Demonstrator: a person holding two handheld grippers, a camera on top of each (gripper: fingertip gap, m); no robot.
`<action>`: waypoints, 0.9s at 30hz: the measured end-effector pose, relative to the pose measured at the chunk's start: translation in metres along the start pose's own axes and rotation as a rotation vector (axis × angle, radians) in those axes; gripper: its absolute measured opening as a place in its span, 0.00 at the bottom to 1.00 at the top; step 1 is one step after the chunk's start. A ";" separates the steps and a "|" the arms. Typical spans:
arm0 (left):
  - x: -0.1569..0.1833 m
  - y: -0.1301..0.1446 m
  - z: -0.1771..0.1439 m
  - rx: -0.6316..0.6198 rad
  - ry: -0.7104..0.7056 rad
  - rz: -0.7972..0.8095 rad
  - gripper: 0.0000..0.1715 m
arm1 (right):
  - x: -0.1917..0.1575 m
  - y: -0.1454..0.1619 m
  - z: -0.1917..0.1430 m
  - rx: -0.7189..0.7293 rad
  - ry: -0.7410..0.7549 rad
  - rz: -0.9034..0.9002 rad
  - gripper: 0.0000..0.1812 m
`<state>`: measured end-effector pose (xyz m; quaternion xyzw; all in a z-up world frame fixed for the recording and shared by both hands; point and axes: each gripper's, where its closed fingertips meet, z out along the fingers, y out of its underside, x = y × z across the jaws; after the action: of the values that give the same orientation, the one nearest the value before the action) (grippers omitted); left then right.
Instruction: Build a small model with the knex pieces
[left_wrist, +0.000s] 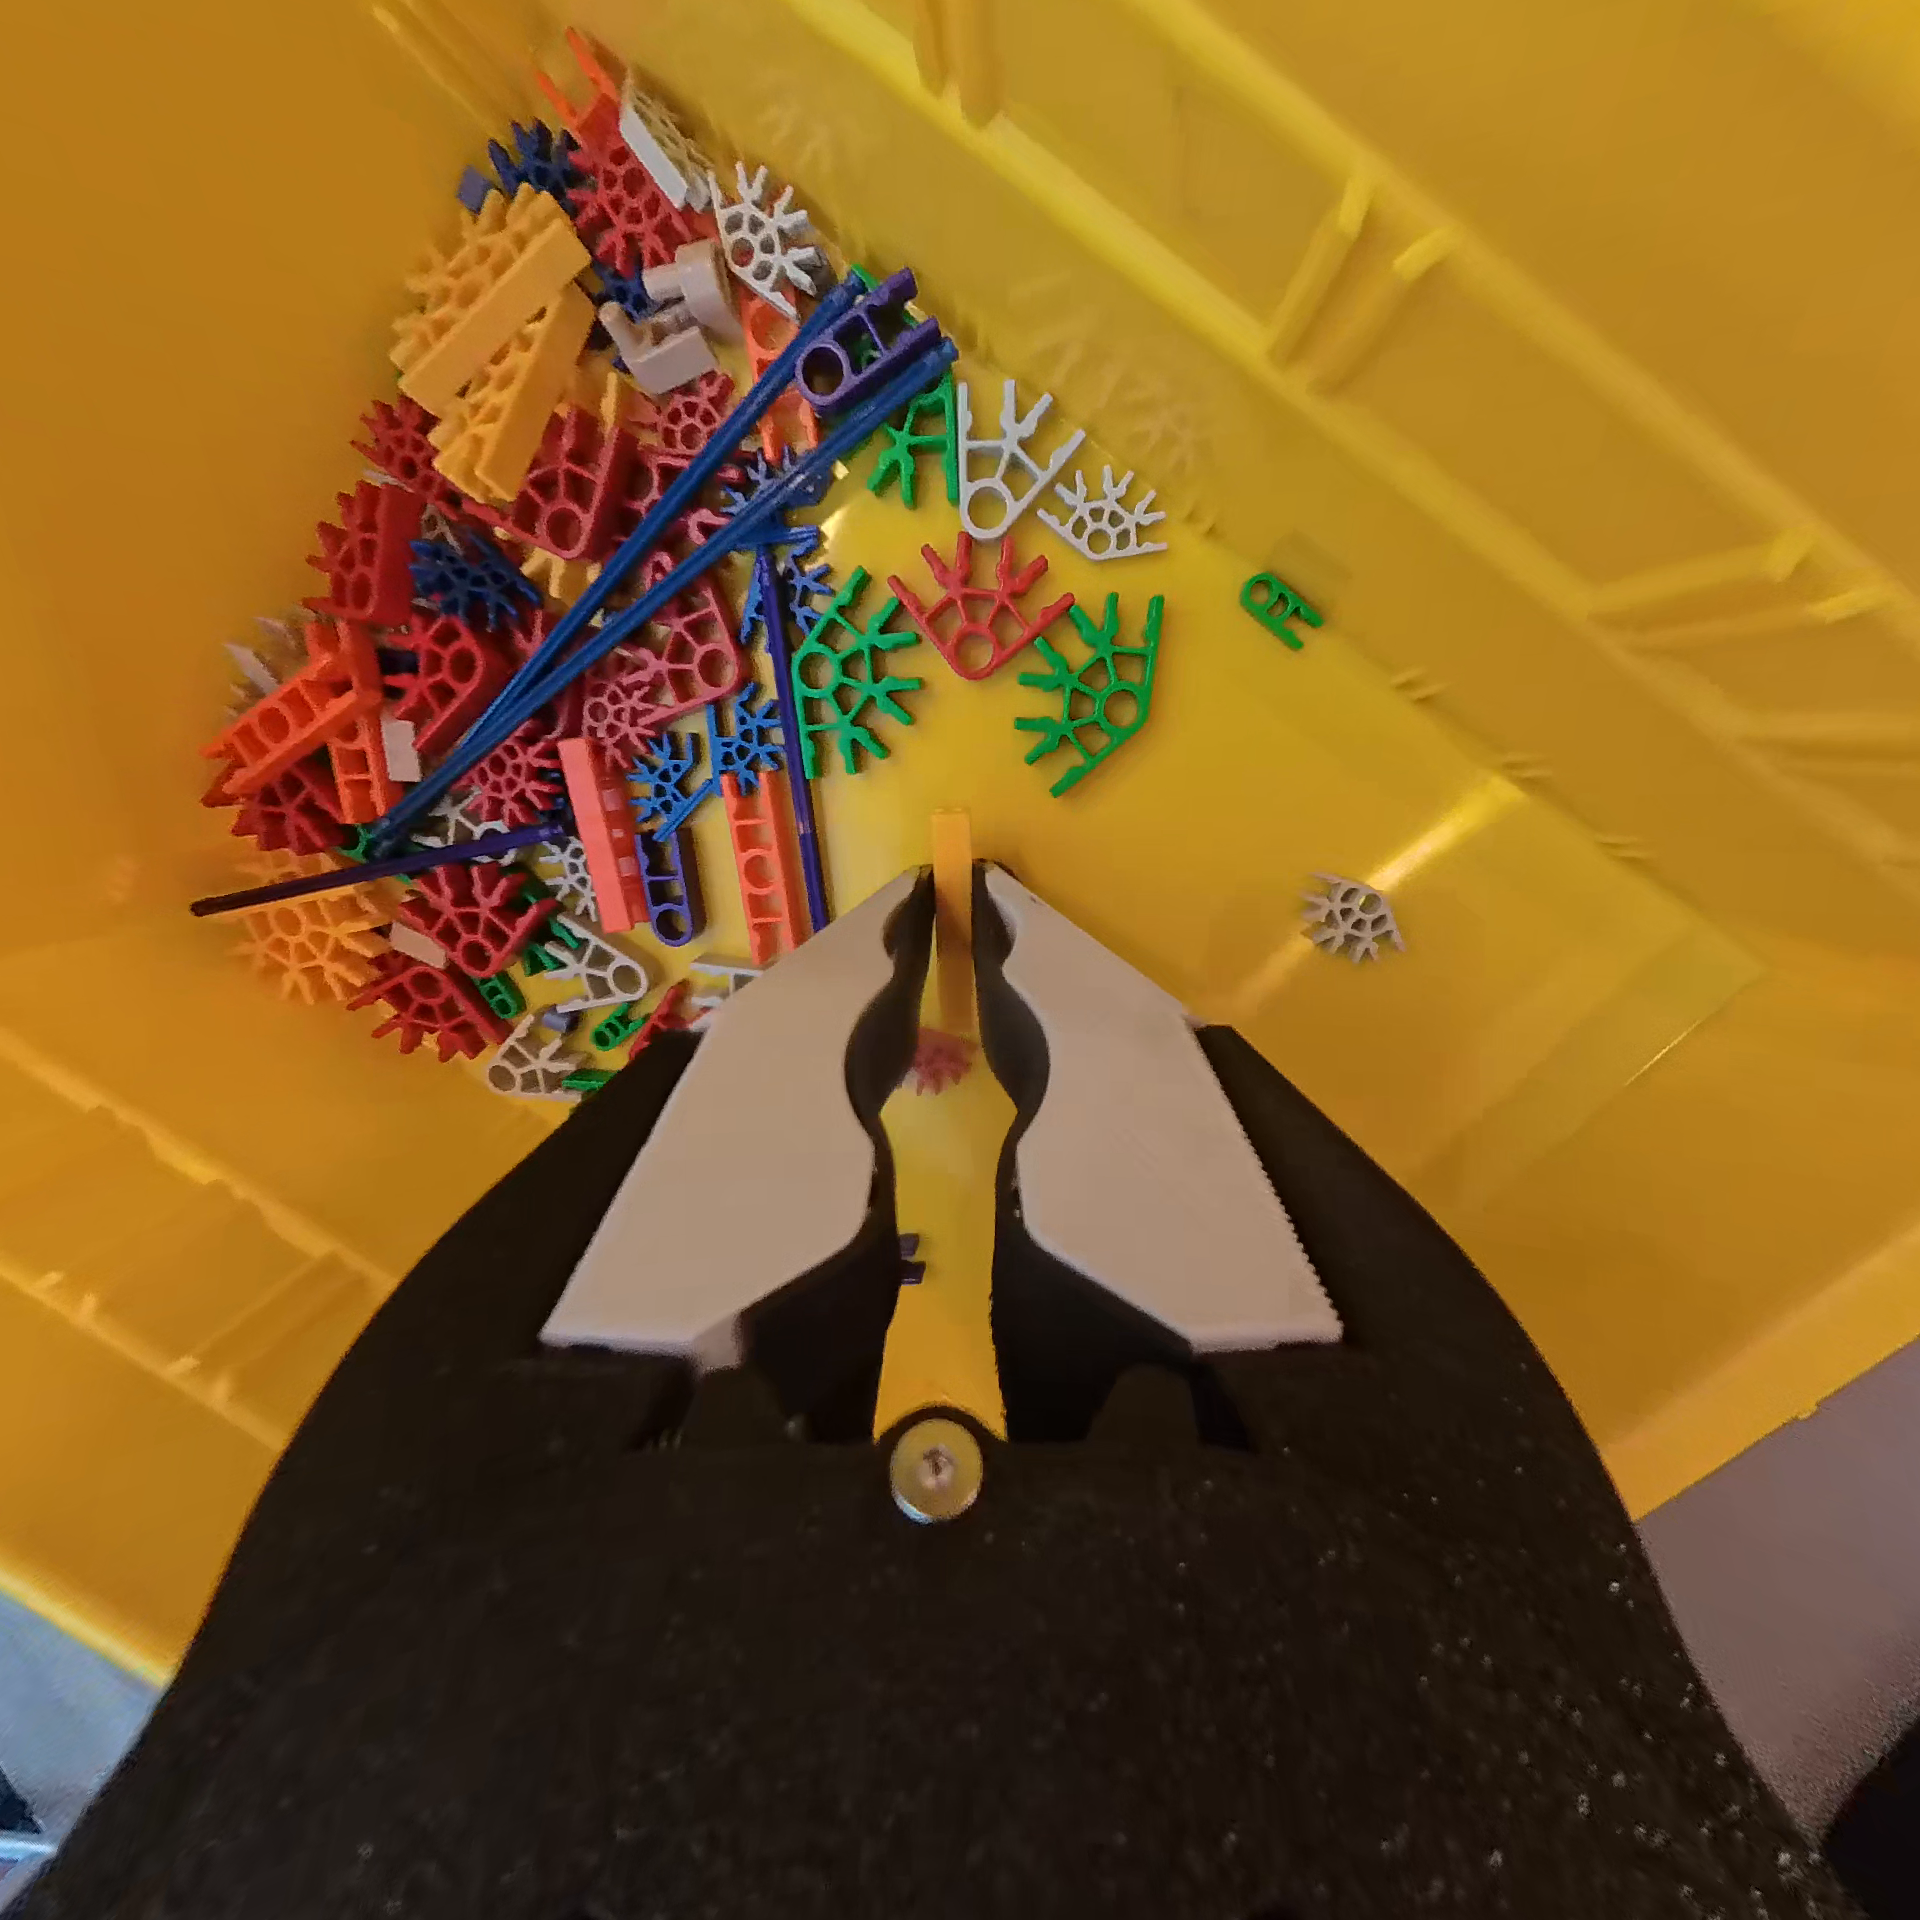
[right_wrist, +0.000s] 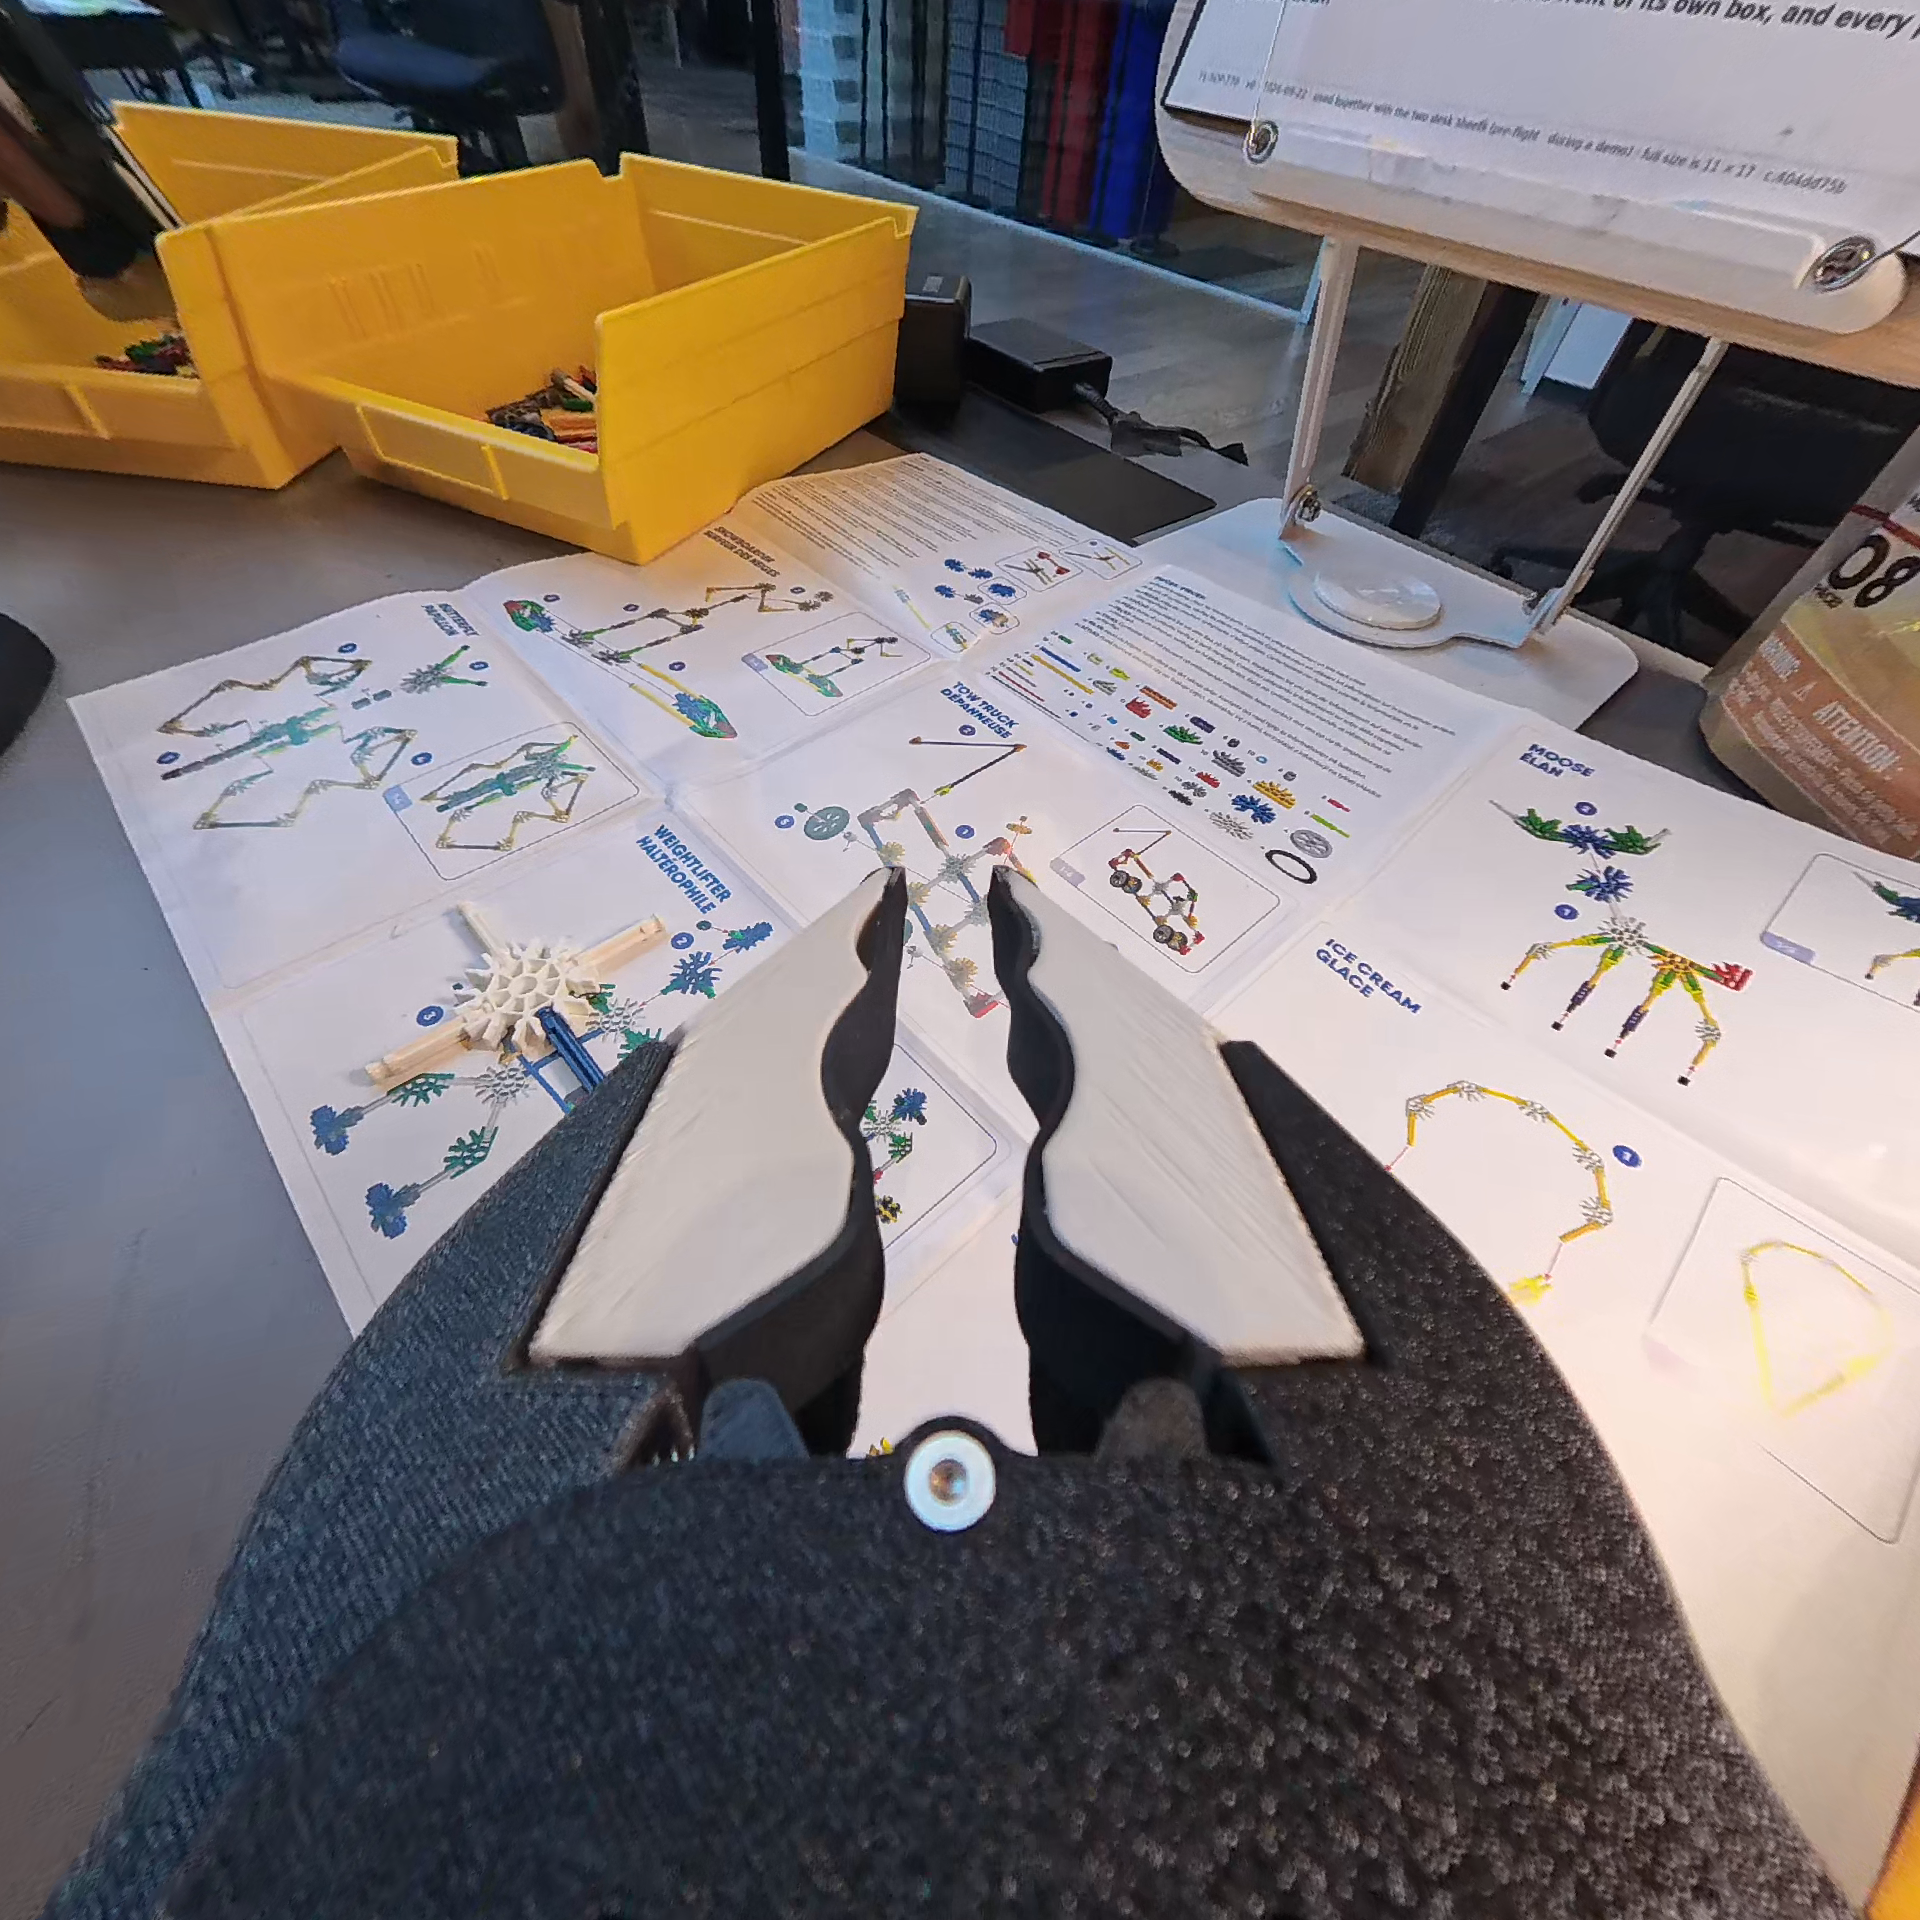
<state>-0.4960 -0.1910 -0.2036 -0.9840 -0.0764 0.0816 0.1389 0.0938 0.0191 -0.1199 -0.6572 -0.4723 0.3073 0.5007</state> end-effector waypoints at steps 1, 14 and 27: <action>-0.001 -0.002 -0.005 0.019 -0.014 0.009 0.02 | 0.000 0.000 0.000 0.002 0.001 0.000 0.08; 0.198 -0.058 -0.150 0.452 0.073 0.562 0.02 | -0.005 0.002 0.004 0.000 -0.025 0.012 0.09; 0.510 -0.068 -0.058 0.534 0.234 1.116 0.03 | 0.010 0.008 0.003 -0.017 0.058 -0.043 0.08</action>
<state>0.0035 -0.0534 -0.2001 -0.8092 0.4876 0.0497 0.3239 0.0977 0.0293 -0.1279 -0.6598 -0.4743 0.2730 0.5149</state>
